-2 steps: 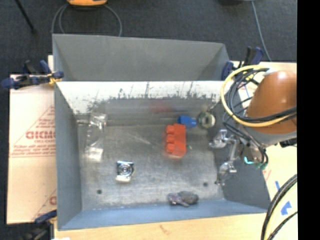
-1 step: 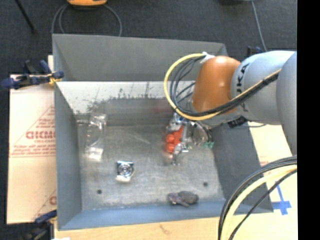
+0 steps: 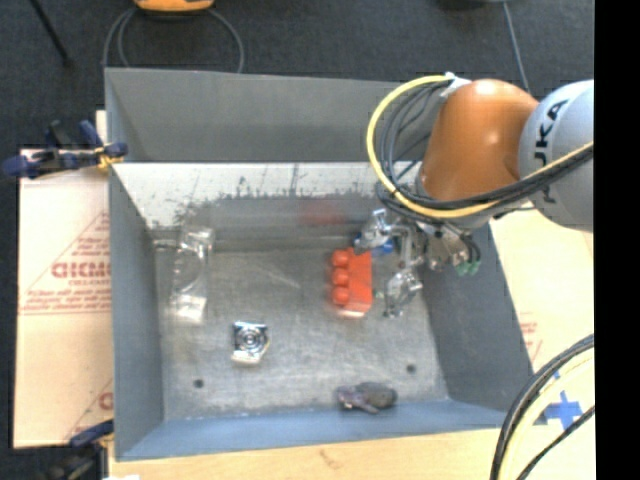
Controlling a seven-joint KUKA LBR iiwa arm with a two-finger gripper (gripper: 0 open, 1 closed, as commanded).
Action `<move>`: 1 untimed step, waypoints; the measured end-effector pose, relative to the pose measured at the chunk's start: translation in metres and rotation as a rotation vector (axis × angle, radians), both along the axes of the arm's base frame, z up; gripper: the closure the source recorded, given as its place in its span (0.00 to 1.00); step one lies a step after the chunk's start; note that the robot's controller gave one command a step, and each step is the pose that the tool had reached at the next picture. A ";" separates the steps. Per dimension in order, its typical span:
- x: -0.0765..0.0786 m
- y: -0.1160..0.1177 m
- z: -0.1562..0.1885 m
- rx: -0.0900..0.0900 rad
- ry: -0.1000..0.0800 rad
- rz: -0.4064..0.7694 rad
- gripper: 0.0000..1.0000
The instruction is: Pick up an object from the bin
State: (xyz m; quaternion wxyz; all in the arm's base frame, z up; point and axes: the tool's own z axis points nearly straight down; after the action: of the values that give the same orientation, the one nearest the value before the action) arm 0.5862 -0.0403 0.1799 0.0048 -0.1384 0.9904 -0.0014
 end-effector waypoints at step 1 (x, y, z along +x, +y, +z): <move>0.022 0.039 -0.064 0.005 0.010 -0.214 0.00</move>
Offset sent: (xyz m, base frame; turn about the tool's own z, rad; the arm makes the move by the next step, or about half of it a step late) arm 0.0213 0.0385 -0.0630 0.2151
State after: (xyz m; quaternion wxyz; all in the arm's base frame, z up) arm 0.6077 -0.0012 0.1160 0.0001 -0.0320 0.9995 0.0010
